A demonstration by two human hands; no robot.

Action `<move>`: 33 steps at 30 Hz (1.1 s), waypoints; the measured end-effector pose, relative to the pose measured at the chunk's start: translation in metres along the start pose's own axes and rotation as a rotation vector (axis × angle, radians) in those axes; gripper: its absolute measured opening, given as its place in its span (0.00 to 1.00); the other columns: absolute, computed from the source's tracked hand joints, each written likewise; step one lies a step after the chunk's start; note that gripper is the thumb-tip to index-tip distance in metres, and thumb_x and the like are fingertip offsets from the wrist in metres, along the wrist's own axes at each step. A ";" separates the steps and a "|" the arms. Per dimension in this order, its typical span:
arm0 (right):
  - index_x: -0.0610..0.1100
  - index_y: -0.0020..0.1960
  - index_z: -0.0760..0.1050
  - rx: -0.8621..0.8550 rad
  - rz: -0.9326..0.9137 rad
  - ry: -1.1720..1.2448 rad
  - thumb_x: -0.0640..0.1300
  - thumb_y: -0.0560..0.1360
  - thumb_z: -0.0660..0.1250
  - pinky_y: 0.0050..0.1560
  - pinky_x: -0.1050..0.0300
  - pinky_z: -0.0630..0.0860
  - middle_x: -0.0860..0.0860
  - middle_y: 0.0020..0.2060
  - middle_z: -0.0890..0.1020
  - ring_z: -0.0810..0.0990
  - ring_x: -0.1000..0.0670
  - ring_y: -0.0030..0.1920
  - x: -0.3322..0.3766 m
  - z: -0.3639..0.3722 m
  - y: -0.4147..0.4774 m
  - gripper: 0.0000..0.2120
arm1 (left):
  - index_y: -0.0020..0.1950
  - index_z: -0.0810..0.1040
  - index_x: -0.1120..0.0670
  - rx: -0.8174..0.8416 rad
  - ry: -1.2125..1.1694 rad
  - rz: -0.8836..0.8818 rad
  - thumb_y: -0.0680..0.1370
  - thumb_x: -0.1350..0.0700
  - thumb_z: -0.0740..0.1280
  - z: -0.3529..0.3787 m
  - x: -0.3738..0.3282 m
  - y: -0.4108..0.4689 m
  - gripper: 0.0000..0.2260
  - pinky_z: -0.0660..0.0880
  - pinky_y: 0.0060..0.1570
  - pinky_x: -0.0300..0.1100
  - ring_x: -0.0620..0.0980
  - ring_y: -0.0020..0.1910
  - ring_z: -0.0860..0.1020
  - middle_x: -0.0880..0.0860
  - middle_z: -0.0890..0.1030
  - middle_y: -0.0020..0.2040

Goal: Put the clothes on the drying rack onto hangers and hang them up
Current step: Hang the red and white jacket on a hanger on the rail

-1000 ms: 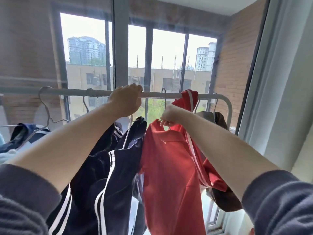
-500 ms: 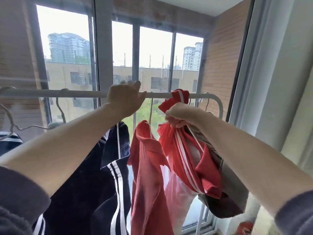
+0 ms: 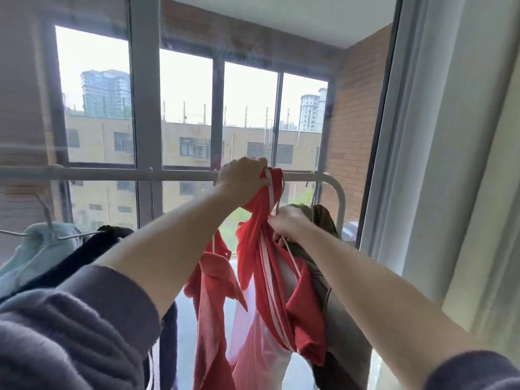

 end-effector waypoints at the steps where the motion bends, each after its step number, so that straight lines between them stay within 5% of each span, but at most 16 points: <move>1: 0.37 0.49 0.78 -0.014 -0.007 0.038 0.45 0.78 0.57 0.39 0.54 0.82 0.45 0.32 0.85 0.85 0.47 0.32 -0.002 -0.001 0.001 0.14 | 0.55 0.75 0.55 -0.042 -0.050 -0.031 0.78 0.48 0.65 -0.001 0.001 0.001 0.11 0.75 0.40 0.46 0.54 0.44 0.79 0.53 0.80 0.45; 5: 0.38 0.44 0.78 -0.088 -0.046 0.030 0.41 0.76 0.54 0.43 0.52 0.82 0.44 0.36 0.84 0.84 0.44 0.37 -0.008 -0.011 0.003 0.14 | 0.44 0.78 0.58 -0.227 -0.324 -0.008 0.76 0.57 0.68 -0.010 0.001 0.000 0.05 0.75 0.40 0.47 0.52 0.41 0.78 0.51 0.78 0.43; 10: 0.40 0.38 0.73 -0.198 -0.155 -0.029 0.39 0.75 0.58 0.37 0.56 0.72 0.47 0.36 0.78 0.79 0.45 0.40 -0.005 -0.034 -0.002 0.09 | 0.41 0.71 0.58 -0.177 -0.427 0.165 0.77 0.61 0.65 -0.009 -0.007 -0.031 0.06 0.75 0.42 0.52 0.54 0.41 0.78 0.54 0.80 0.43; 15: 0.40 0.44 0.76 -0.252 -0.272 0.006 0.42 0.77 0.56 0.48 0.53 0.71 0.39 0.50 0.81 0.79 0.40 0.51 0.002 -0.067 -0.014 0.11 | 0.45 0.65 0.54 -0.189 -0.452 0.017 0.80 0.58 0.61 -0.008 -0.005 -0.075 0.06 0.66 0.30 0.35 0.46 0.29 0.72 0.50 0.73 0.31; 19: 0.41 0.44 0.75 -0.208 -0.334 -0.025 0.44 0.78 0.54 0.55 0.49 0.75 0.41 0.47 0.81 0.79 0.41 0.50 -0.008 -0.070 -0.033 0.13 | 0.52 0.69 0.54 0.041 -0.323 -0.162 0.80 0.57 0.58 0.014 -0.003 -0.094 0.03 0.68 0.33 0.40 0.51 0.35 0.76 0.53 0.78 0.39; 25: 0.38 0.44 0.79 -0.084 -0.325 0.051 0.44 0.76 0.58 0.42 0.47 0.79 0.46 0.34 0.81 0.77 0.48 0.33 -0.035 -0.063 -0.047 0.13 | 0.53 0.77 0.54 0.386 0.010 -0.149 0.80 0.52 0.56 0.026 -0.033 -0.120 0.12 0.65 0.29 0.36 0.47 0.37 0.74 0.51 0.78 0.42; 29: 0.46 0.39 0.76 -0.080 -0.371 0.108 0.47 0.79 0.60 0.38 0.53 0.72 0.50 0.33 0.79 0.75 0.49 0.34 -0.048 -0.070 -0.063 0.13 | 0.54 0.77 0.54 0.597 0.180 -0.199 0.78 0.46 0.57 0.040 -0.049 -0.140 0.15 0.76 0.45 0.45 0.53 0.49 0.78 0.52 0.80 0.50; 33: 0.48 0.38 0.75 -0.047 -0.387 0.199 0.50 0.80 0.60 0.32 0.55 0.66 0.55 0.25 0.72 0.68 0.54 0.25 -0.070 -0.070 -0.097 0.14 | 0.55 0.78 0.53 0.609 0.182 -0.170 0.78 0.47 0.56 0.052 -0.068 -0.173 0.16 0.76 0.48 0.45 0.57 0.53 0.79 0.54 0.81 0.54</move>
Point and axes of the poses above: each hand's wrist, its own y-axis towards the middle knuckle, its own z-axis out of the palm, x = y × z, the point moved 6 cm from there along y, towards the middle knuckle
